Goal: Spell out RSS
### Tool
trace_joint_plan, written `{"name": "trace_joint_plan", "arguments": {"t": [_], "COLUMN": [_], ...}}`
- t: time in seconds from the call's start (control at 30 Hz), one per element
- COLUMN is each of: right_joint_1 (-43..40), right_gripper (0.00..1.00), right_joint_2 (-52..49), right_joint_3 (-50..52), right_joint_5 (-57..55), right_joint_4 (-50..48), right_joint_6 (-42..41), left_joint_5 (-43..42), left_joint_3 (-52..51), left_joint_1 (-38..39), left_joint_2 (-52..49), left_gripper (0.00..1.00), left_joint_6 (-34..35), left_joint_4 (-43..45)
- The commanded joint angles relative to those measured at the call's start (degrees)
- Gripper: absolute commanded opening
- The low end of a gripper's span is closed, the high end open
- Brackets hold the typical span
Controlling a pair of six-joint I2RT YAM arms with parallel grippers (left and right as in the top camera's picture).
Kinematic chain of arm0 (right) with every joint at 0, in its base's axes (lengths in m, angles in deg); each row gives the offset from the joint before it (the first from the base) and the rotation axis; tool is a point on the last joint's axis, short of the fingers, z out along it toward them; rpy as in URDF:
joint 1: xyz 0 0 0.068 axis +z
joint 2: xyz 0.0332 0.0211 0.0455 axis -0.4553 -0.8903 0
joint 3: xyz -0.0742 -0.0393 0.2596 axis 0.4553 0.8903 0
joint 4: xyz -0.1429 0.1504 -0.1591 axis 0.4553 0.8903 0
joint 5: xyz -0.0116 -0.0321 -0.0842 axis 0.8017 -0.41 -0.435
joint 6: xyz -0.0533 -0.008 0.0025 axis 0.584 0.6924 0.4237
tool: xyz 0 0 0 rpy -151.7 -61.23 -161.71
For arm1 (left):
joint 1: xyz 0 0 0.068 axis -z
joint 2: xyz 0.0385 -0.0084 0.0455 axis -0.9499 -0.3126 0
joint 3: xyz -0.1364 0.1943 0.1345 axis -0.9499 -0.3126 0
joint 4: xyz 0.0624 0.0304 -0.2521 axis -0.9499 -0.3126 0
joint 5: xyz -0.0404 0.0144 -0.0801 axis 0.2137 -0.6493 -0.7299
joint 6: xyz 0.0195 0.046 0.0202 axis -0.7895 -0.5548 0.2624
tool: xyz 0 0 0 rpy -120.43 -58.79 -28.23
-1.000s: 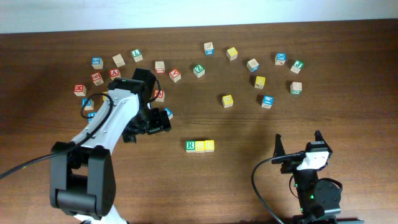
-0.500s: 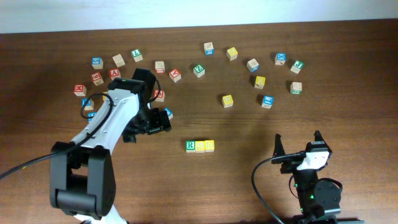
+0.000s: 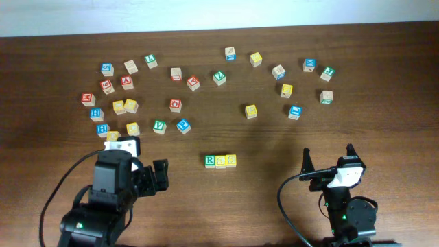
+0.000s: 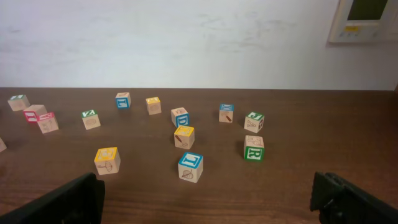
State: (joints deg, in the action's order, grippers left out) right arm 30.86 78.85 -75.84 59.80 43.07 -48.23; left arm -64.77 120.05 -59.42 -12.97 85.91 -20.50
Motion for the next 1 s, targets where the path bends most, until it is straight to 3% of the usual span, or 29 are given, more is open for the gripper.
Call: {"name": "trace_joint_plan", "arguments": {"t": [0.0,0.17,0.2,0.27,0.3,0.5,0.67,0.8,0.97], "right_joint_1": [-0.3,-0.3,-0.3,-0.3,-0.3,-0.3,-0.3,-0.3,-0.3], "right_gripper": [0.98,0.98,0.98,0.98,0.98,0.98,0.98,0.98,0.98], "right_joint_2": [0.5,0.5,0.5,0.5,0.5,0.5,0.5,0.5,0.5], "right_joint_3": [0.4,0.4,0.4,0.4,0.4,0.4,0.4,0.4,0.4], "right_joint_5": [0.0,0.0,0.0,0.0,0.0,0.0,0.0,0.0,0.0], "right_joint_4": [0.3,0.3,0.3,0.3,0.3,0.3,0.3,0.3,0.3], "right_joint_6": [-0.4,-0.4,-0.4,-0.4,-0.4,-0.4,-0.4,-0.4,-0.4], "left_joint_5": [1.3,1.7,1.0,-6.8,-8.0,-7.8,-6.0,-1.2,0.7], "left_joint_3": [-0.6,-3.0,-8.5,-16.4,-20.0,-33.1,-44.4,-44.3,-44.3], "left_joint_1": [-0.2,-0.2,-0.2,-0.2,-0.2,-11.2,-14.8,-16.4,-16.4], "left_joint_2": [-0.2,4.3,11.1,20.4,23.9,34.6,43.3,43.3,43.3], "left_gripper": [0.99,0.99,0.99,0.99,0.99,0.99,0.99,0.99,0.99], "left_joint_6": [-1.1,-2.7,-7.1,-22.3,-25.8,-25.2,-16.8,-15.1,-14.0], "left_joint_4": [0.2,0.9,4.7,14.1,18.8,39.2,52.0,46.7,46.9]}}
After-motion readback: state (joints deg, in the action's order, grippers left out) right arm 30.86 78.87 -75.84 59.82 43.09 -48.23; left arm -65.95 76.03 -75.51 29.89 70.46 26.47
